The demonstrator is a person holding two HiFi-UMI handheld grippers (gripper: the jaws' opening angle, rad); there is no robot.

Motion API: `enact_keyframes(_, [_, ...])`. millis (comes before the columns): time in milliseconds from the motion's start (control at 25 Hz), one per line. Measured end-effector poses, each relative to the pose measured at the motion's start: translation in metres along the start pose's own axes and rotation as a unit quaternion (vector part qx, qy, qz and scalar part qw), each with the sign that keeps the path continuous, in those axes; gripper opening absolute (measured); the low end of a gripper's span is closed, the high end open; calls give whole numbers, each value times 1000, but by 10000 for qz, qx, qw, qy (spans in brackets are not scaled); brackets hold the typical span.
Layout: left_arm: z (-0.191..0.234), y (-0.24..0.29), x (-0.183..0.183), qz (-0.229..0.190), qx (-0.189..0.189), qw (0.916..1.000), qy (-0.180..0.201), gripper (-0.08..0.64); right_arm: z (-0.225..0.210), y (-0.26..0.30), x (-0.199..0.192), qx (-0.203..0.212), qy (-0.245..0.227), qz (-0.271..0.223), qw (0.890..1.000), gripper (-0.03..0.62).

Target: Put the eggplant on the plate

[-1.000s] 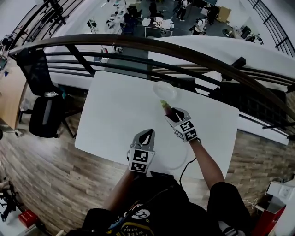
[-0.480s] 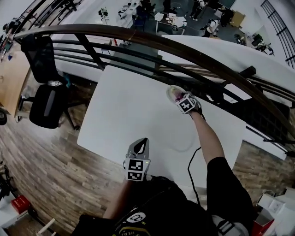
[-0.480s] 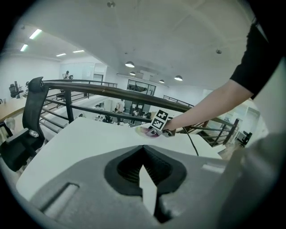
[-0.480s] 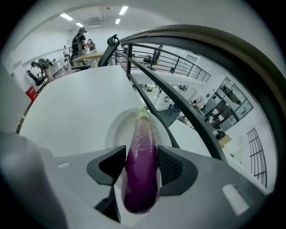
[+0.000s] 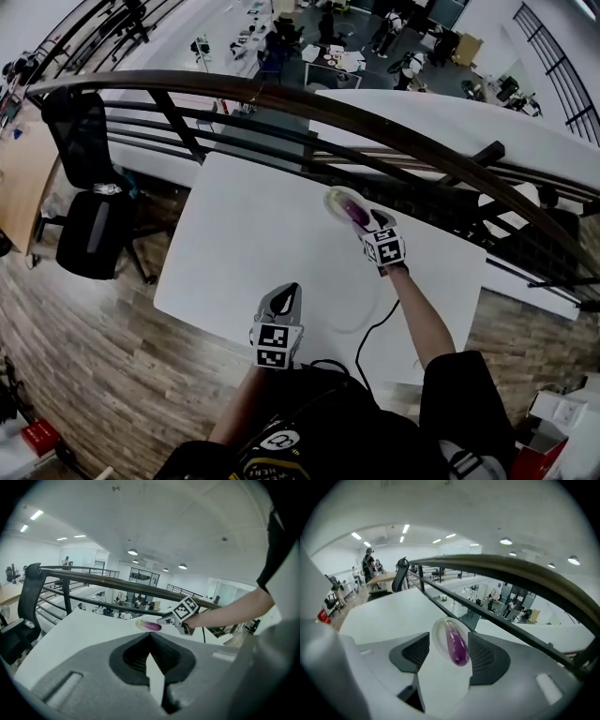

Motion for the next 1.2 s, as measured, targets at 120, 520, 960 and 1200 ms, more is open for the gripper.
enact_keyframes(120, [-10, 0, 20, -209, -193, 9994, 185, 5, 19, -76, 10, -175, 532, -929, 9941, 245])
enact_keyframes(520, [-66, -15, 80, -1052, -928, 9877, 695, 5, 106, -291, 46, -1137, 1556, -3135, 9298, 104])
enact_keyframes(960, [-109, -48, 76, -1246, -1351, 9785, 936, 5, 147, -348, 19, -1656, 1674, -2960, 9257, 2])
enact_keyframes(1200, [-109, -55, 77, -1268, -1290, 9788, 960, 5, 152, -350, 23, -1439, 1624, -2954, 9304, 2])
Point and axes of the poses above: the fingertips, and each gripper's own axes: y forward along the fingers, z to its left, x out of its top, the point moved 8 cm from there along -y, backward along the fingers, and after that the axes turned 10 degrees about -z, right-handed, at the moved point
